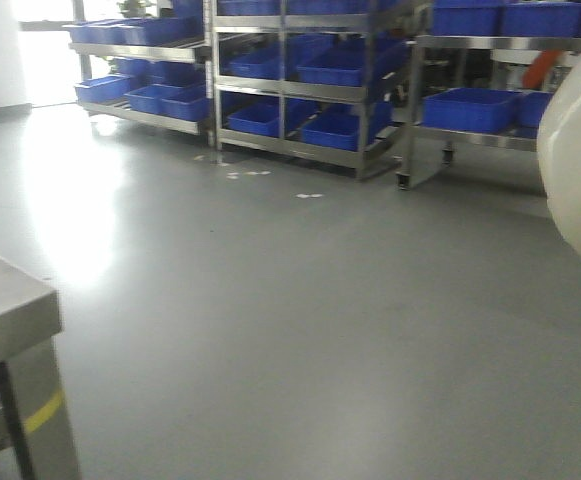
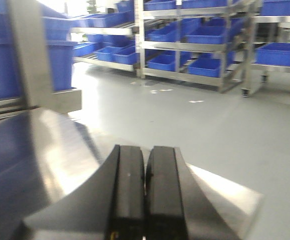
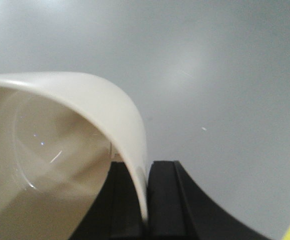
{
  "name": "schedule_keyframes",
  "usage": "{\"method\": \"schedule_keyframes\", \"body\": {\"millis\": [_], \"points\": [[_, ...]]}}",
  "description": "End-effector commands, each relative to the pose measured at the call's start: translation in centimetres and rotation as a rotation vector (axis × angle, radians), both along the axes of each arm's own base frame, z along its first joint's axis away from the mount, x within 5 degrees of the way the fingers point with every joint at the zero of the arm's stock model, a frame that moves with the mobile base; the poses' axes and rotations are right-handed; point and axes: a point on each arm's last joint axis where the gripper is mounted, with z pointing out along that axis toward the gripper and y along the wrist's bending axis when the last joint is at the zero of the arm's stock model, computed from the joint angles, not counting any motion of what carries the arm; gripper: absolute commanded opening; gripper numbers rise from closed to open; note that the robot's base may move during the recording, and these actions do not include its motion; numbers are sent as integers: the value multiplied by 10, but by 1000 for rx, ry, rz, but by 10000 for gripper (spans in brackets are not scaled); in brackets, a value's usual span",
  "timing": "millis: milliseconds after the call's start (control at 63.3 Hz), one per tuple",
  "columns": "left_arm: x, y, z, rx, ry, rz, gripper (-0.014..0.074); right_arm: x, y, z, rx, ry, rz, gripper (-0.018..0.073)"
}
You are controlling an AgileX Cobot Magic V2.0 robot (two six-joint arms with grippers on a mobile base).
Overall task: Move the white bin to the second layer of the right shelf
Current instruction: 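Turn the base away from the table holding the bin in the right gripper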
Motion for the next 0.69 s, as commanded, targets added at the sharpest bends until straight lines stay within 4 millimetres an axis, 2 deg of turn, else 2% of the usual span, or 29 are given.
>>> {"method": "schedule_keyframes", "body": {"millis": [0,679], "points": [[0,1,-4,-10,-63,8,85,3,0,17,15,-115,-8,49],[0,1,-4,-10,-63,8,85,3,0,17,15,-114,-8,49]]}}
